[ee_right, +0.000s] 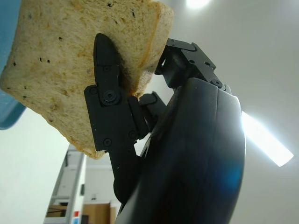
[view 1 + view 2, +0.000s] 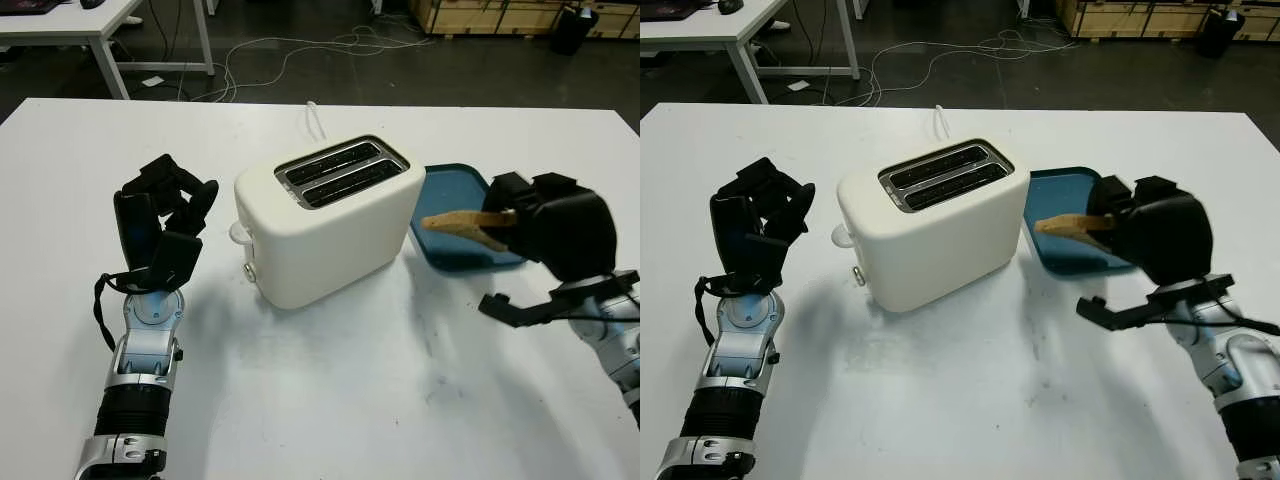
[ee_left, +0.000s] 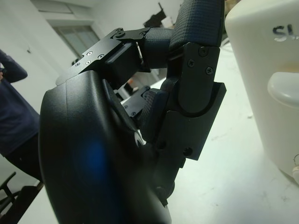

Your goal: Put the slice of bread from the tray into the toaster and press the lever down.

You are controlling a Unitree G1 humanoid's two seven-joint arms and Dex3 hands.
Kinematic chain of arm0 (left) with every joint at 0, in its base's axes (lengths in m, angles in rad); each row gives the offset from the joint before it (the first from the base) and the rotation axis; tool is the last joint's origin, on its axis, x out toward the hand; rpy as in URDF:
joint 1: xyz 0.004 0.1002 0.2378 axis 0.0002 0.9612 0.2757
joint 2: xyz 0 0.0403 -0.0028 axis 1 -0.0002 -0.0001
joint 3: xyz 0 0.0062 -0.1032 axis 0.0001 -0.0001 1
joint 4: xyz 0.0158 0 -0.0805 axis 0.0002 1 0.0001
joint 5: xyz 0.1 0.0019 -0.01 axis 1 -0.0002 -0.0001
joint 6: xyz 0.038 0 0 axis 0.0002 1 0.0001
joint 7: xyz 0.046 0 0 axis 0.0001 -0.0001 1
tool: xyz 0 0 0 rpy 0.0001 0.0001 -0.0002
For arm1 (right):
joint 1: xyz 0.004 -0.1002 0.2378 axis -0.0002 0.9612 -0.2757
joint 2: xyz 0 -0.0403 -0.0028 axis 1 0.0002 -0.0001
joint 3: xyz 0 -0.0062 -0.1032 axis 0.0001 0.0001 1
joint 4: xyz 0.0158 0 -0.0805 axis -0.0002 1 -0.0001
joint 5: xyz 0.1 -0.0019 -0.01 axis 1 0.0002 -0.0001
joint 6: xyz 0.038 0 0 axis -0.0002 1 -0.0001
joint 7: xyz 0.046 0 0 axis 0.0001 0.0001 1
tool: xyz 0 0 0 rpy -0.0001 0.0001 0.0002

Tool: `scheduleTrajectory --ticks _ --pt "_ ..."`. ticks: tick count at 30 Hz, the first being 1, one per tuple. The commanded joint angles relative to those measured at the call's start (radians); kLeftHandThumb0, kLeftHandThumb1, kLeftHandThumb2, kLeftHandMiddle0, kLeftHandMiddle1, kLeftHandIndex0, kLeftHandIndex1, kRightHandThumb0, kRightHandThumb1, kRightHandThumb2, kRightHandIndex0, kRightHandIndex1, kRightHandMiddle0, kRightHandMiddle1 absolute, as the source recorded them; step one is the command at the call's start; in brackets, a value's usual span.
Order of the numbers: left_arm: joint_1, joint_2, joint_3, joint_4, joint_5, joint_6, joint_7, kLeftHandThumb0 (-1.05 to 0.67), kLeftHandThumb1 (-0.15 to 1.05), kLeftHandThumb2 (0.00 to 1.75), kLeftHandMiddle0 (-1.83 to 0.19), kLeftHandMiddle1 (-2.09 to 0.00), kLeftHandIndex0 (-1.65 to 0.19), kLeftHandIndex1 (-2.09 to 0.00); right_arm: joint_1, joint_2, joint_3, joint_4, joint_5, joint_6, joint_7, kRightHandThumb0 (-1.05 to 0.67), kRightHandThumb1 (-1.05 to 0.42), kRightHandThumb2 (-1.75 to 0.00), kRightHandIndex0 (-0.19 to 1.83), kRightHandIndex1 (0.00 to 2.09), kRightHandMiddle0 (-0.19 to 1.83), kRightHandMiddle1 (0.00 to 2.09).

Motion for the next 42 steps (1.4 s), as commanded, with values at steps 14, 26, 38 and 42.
scheduleTrajectory --ticks 14,26,38,42 --pt "0.001 -0.004 -0.001 -0.006 0.006 -0.005 0.006 -0.97 0.92 0.20 -1.14 -1.66 -0.92 -1.48 -0.769 -0.078 -0.063 0.541 0.478 -0.265 0.608 -0.44 -0.92 -0.26 0.78 1.75 0.63 1.63" --pt "0.010 -0.004 0.001 -0.012 0.012 0.000 0.010 -0.97 0.92 0.19 -1.15 -1.67 -0.93 -1.48 -1.140 0.066 0.003 0.742 0.522 -0.209 0.864 -0.57 -0.92 -0.17 1.01 1.75 0.87 1.71" --pt "0.016 -0.005 0.002 -0.017 0.024 0.003 0.020 -0.97 0.92 0.20 -1.14 -1.67 -0.92 -1.48 -1.137 0.230 0.024 0.744 0.592 -0.155 1.120 -0.46 -0.92 -0.25 1.14 1.75 0.94 1.75" --pt "0.016 -0.006 0.003 -0.016 0.020 0.004 0.016 -0.97 0.92 0.20 -1.14 -1.66 -0.92 -1.48 -1.109 0.235 0.041 0.715 0.588 -0.146 1.167 -0.49 -0.92 -0.31 1.10 1.75 0.88 1.75"
